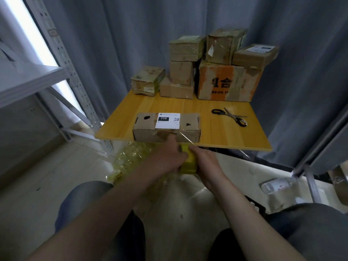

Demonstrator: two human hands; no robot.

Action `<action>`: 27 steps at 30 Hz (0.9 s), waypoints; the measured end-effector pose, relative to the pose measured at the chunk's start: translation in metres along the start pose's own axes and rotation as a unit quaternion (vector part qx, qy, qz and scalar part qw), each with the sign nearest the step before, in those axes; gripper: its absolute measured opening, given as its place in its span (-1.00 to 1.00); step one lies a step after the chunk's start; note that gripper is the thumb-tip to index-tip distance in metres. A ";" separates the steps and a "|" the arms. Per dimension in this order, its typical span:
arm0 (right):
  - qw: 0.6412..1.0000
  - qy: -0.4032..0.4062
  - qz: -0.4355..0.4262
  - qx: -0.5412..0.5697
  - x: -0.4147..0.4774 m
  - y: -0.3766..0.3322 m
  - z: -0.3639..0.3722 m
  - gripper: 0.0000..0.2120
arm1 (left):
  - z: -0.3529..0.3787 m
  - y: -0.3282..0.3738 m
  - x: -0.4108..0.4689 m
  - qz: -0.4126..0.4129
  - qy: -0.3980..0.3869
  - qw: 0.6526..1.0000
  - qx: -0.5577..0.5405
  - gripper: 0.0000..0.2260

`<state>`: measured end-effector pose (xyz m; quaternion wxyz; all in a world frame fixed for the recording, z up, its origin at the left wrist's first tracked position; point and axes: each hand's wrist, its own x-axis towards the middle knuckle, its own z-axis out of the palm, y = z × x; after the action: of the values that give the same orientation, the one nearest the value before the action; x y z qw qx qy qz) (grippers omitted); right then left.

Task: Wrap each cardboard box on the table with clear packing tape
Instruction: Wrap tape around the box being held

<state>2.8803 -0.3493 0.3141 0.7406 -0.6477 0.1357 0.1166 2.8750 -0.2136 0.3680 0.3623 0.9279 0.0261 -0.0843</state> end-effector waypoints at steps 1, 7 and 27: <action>1.000 0.003 -0.005 0.003 -0.001 0.001 0.001 -0.77 | -0.012 0.000 0.000 0.054 0.065 0.993 0.082 -0.58; 0.994 -0.043 -0.088 -0.048 -0.008 0.010 0.005 -0.79 | -0.069 0.005 0.044 0.209 0.105 0.924 0.301 -0.19; 0.985 0.043 -0.139 -0.088 0.004 0.055 0.014 -0.68 | -0.071 -0.004 0.102 0.217 -0.041 0.886 0.407 -0.12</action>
<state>2.8656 -0.3282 0.2633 0.6829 -0.7276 0.0653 -0.0044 2.9848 -0.1632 0.3987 -0.0376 0.9720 -0.2277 -0.0448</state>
